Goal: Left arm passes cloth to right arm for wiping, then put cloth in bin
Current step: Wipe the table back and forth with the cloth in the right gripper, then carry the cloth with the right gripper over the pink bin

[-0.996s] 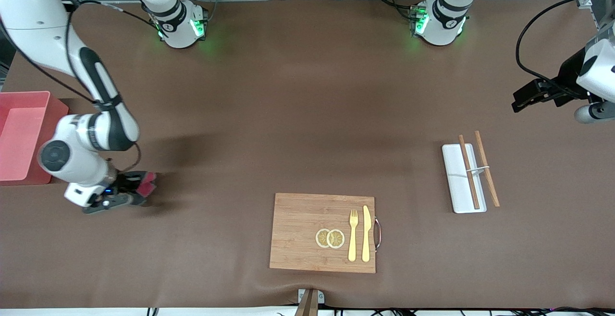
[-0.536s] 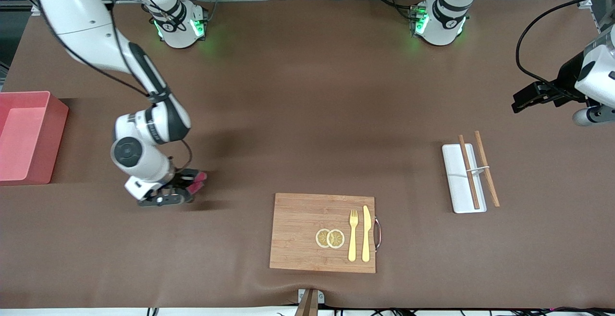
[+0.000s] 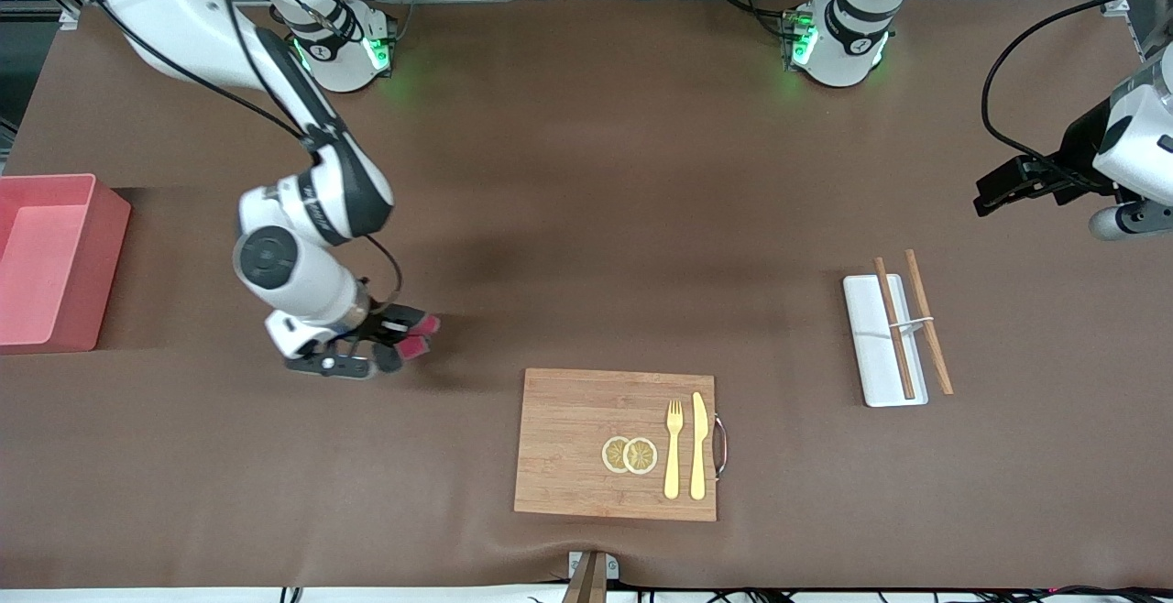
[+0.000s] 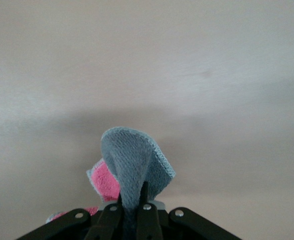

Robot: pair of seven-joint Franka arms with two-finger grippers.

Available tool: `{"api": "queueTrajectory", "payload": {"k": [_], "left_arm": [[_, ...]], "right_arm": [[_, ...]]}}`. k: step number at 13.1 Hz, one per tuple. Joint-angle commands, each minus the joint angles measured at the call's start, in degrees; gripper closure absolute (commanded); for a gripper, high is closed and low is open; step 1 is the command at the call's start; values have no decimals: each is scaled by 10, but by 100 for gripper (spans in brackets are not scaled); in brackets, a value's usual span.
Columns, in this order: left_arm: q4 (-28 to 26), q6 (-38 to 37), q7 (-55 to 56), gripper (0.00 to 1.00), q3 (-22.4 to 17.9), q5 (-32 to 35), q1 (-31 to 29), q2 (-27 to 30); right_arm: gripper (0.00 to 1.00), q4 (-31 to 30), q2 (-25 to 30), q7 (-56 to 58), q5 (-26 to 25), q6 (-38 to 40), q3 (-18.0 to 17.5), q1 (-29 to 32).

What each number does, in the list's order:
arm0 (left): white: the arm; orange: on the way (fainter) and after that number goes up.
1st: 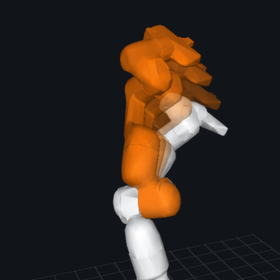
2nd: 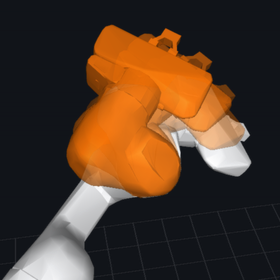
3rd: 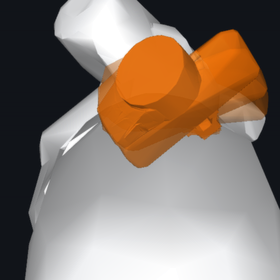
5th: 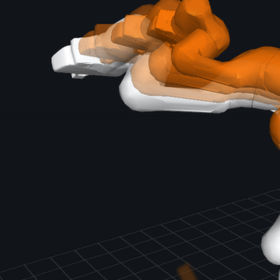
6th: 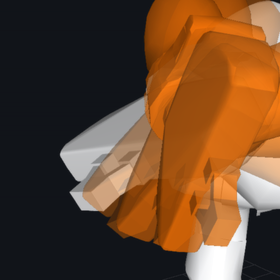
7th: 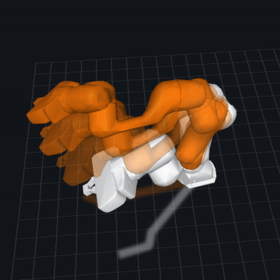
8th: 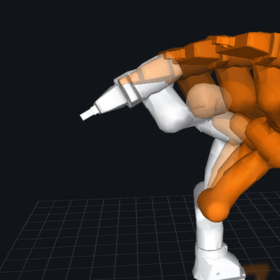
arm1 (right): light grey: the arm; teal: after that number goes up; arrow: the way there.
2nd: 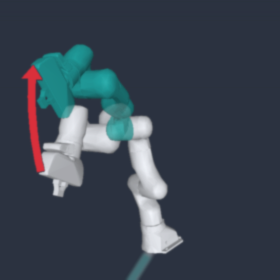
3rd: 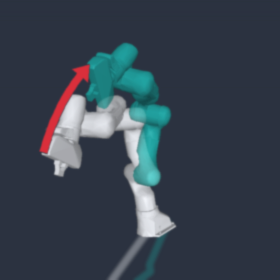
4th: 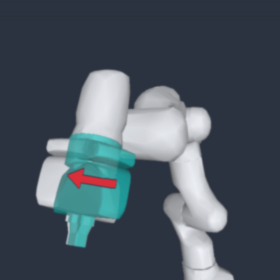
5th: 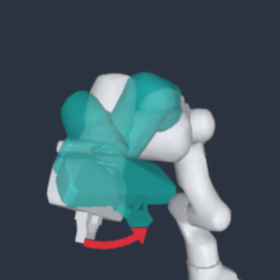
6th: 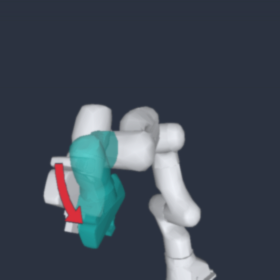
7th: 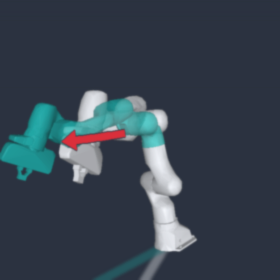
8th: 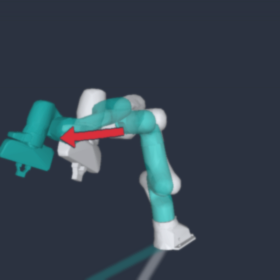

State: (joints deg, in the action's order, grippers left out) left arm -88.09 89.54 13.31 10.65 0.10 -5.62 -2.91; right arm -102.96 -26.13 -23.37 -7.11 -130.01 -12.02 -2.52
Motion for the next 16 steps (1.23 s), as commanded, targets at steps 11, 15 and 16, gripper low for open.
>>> {"api": "queueTrajectory", "payload": {"k": [11,15,16], "left_arm": [[-5,4,-8,0,0,21,1,4],[-5,6,-8,0,0,21,1,4],[-5,6,-7,0,1,20,2,4]], "right_arm": [[100,122,42,618,-2,180,-2,378],[100,188,-52,734,-43,159,-1,452],[100,205,-80,758,-50,134,-1,463]]}}
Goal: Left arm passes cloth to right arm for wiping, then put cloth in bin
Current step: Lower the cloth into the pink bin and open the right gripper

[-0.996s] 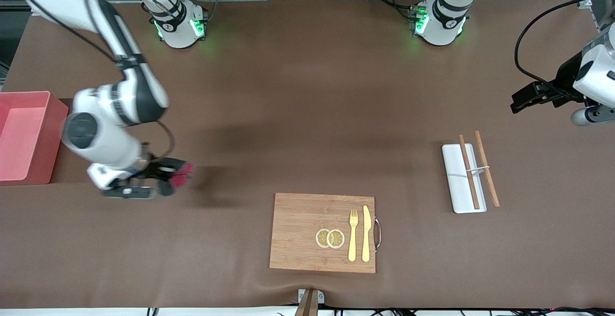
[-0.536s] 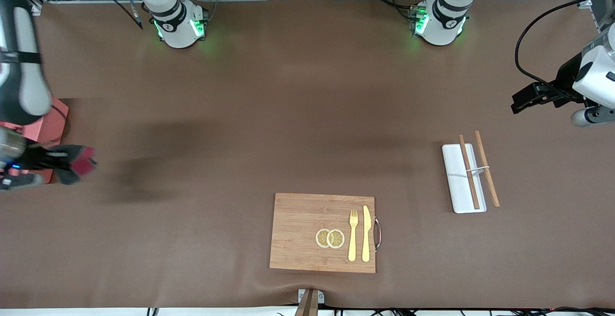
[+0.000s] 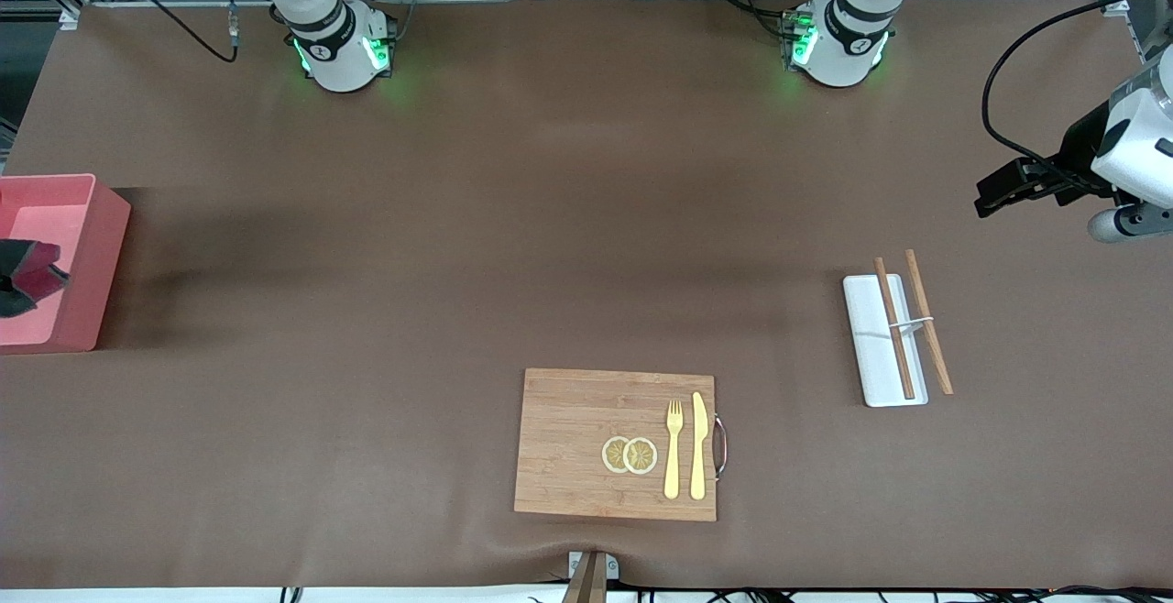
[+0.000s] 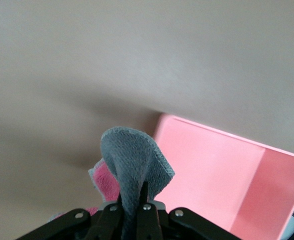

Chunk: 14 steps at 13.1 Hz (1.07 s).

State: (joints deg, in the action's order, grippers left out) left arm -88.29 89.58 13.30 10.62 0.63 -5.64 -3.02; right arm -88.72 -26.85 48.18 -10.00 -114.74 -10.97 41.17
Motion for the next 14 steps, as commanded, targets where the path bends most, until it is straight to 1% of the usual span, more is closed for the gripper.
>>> {"api": "queueTrajectory", "payload": {"k": [1,5,6,7,8,11,14], "left_arm": [[-3,5,-7,0,0,15,2,5],[-3,3,-11,0,-4,15,-2,7],[-3,5,-11,0,-4,15,-2,7],[-3,5,-11,0,-4,15,-2,6],[-3,5,-11,0,-4,15,-2,6],[-4,5,-11,0,-4,15,-2,6],[-5,3,-11,0,-4,14,-2,6]], "right_arm": [[100,64,-95,63,-27,-35,-12,39],[100,65,-144,139,-27,-122,-12,71],[100,64,-152,144,-25,-125,-12,76],[49,64,-161,143,-25,-125,-12,78],[0,64,-165,143,-19,-126,-12,79],[0,65,-167,142,-17,-125,-13,89],[0,65,-154,140,-16,-119,-18,86]]}}
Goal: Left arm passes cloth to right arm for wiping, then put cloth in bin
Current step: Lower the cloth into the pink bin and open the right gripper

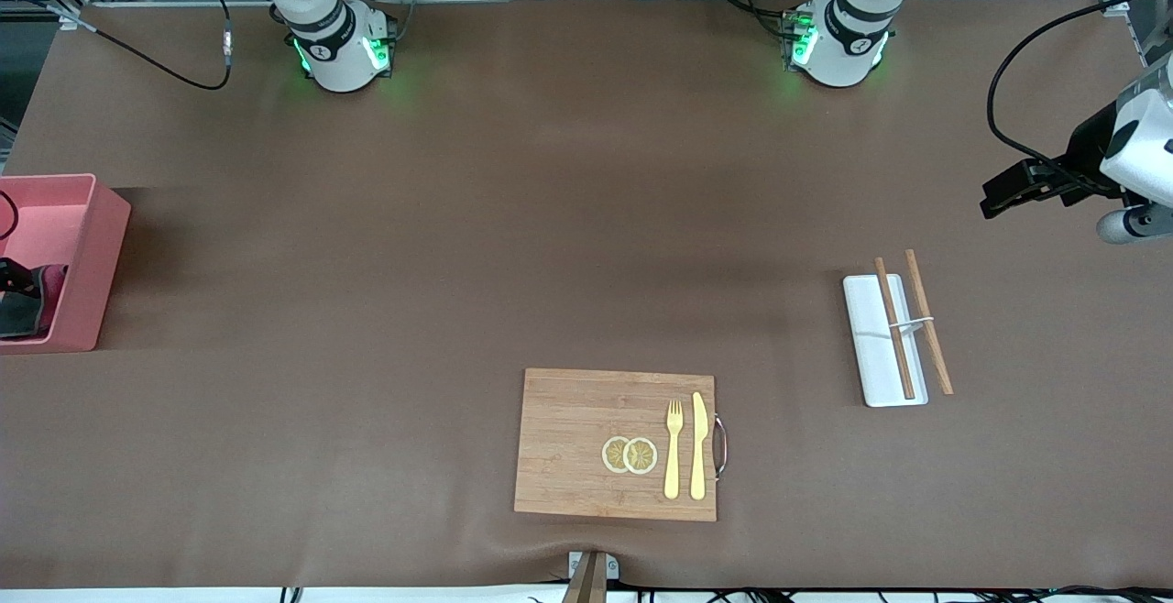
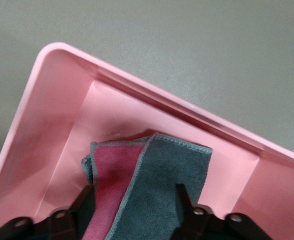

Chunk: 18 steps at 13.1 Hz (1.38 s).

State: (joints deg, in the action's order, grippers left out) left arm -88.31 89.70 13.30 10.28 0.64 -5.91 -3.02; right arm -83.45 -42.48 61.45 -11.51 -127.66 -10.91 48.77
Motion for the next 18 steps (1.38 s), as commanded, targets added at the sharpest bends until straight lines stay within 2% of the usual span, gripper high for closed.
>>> {"api": "queueTrajectory", "payload": {"k": [1,3,5,8,10,15,18], "left_arm": [[-5,4,-11,0,-1,13,0,6],[-5,2,-11,0,-1,12,0,6],[-5,4,-11,0,-1,9,-6,6],[-5,2,-11,0,-1,6,-14,6],[-6,4,-11,0,-1,6,-13,6],[-5,4,-11,0,-1,6,-14,1],[-5,4,-11,0,-1,6,-13,3]], "right_arm": [[0,14,9,8,1,14,-22,8],[0,15,35,-5,2,45,-37,2],[0,15,69,-55,3,85,-69,-4],[0,9,111,-109,-4,127,-75,-67],[0,8,128,-197,-4,190,-75,-114],[0,-8,150,-386,2,245,-77,-206],[0,-19,183,-570,44,268,-84,-266]]}}
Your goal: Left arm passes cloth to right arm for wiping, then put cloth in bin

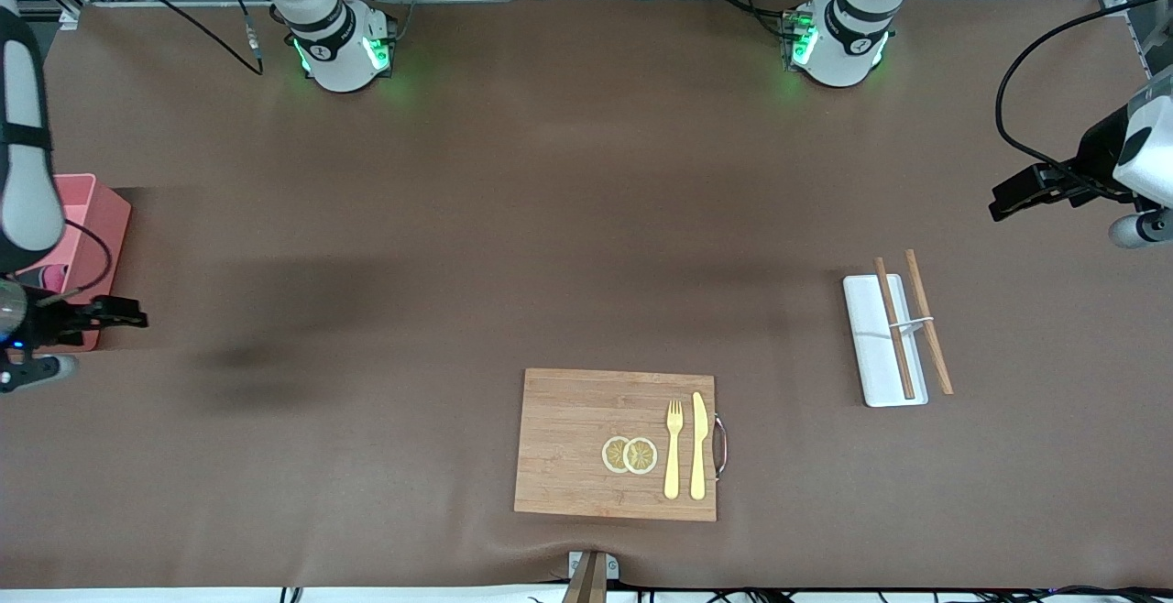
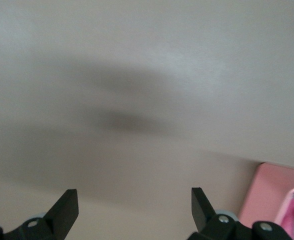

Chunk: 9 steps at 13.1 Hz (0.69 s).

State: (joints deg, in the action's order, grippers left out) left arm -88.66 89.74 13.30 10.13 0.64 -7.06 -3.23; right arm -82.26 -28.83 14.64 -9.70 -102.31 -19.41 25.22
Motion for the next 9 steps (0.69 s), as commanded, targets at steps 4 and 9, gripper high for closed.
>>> {"api": "queueTrajectory", "payload": {"k": [4,9], "left_arm": [[-2,3,-11,0,3,6,-1,6],[-3,3,-11,0,3,6,-2,7]], "right_arm": [[0,-29,89,-314,68,47,-24,-111],[0,-34,172,-407,107,98,-36,-134]]}}
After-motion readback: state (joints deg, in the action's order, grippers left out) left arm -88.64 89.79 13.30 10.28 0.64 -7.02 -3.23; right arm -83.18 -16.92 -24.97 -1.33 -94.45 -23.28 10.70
